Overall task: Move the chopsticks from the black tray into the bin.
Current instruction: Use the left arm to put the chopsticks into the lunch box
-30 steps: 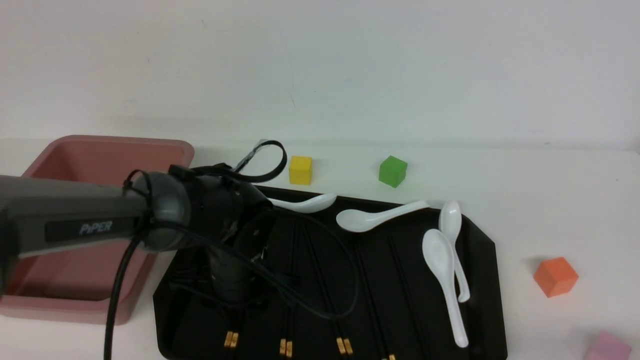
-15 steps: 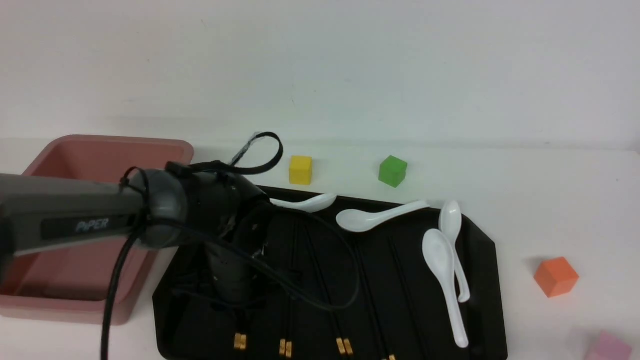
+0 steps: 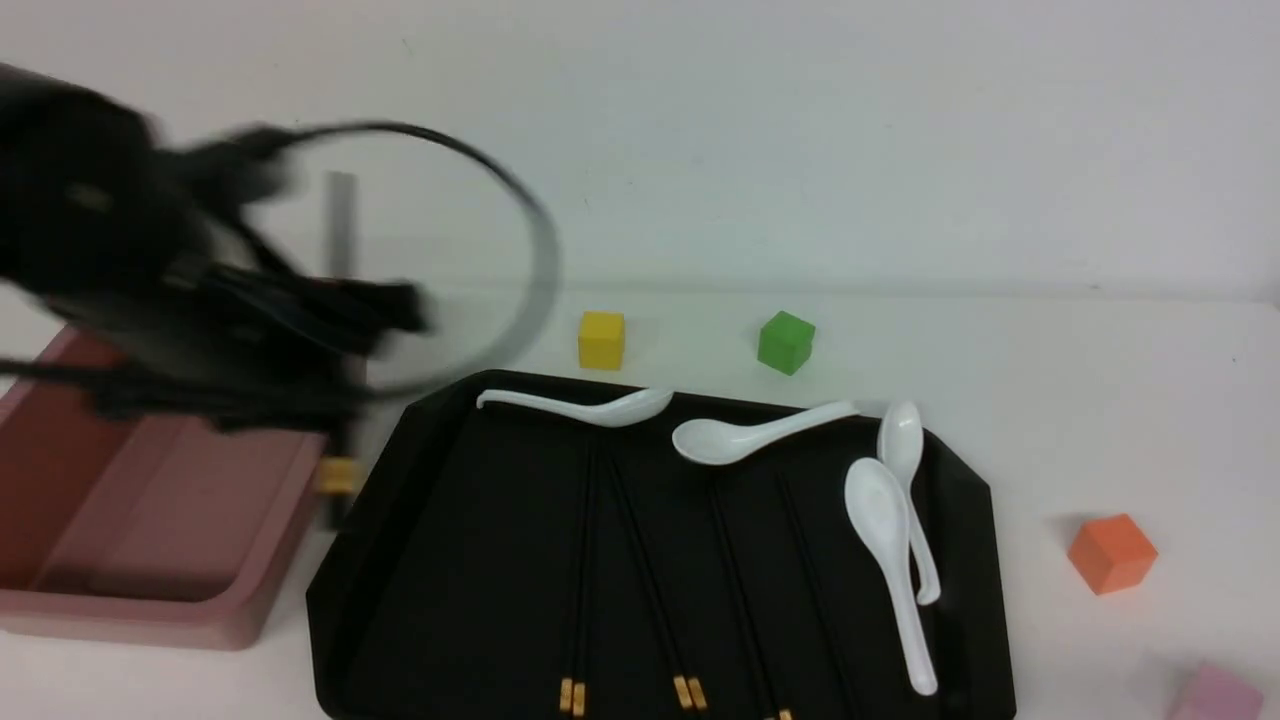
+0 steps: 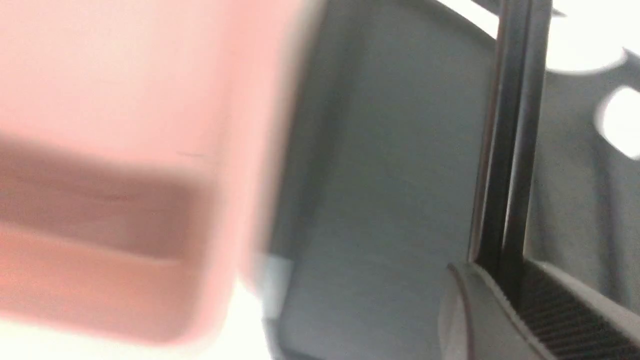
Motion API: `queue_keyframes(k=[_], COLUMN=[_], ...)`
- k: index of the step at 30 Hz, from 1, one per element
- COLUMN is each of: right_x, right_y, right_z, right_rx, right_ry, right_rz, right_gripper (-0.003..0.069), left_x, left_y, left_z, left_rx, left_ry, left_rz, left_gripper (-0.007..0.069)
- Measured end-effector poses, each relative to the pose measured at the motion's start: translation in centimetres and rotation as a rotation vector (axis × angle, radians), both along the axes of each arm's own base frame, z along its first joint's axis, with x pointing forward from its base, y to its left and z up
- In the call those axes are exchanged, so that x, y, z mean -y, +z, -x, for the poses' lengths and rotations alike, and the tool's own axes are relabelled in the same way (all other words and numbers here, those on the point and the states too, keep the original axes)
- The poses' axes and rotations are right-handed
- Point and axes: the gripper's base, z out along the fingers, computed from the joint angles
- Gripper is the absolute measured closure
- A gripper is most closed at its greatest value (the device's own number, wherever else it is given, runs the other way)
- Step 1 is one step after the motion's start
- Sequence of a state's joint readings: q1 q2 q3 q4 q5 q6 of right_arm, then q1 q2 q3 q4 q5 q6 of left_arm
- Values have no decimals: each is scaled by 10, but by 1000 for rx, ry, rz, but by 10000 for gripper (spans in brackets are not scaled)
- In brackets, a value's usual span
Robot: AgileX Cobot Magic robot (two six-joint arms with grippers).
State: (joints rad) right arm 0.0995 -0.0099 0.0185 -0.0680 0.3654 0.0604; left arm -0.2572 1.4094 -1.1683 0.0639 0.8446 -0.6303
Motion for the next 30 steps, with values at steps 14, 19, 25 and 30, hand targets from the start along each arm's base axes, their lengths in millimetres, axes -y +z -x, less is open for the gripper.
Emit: queue_keyframes(k=[14,19,25,30], right_x=[0,0,0,0], right_y=[0,0,0,0], right_z=[0,0,0,0], right_rx=[0,0,0,0], right_ry=[0,0,0,0], right_rz=[0,0,0,0], right_gripper=[417,417,417,417], left_x=[-127,-129,-127,-121], left_y=[-64,-83,-89,-68], left_z=[-48,-63,-66,-58], left_rx=[-99,-75,-80,-45], left_ry=[246,248,265,260], left_rz=[-42,-34,5,62], left_gripper=[515,439,314,368])
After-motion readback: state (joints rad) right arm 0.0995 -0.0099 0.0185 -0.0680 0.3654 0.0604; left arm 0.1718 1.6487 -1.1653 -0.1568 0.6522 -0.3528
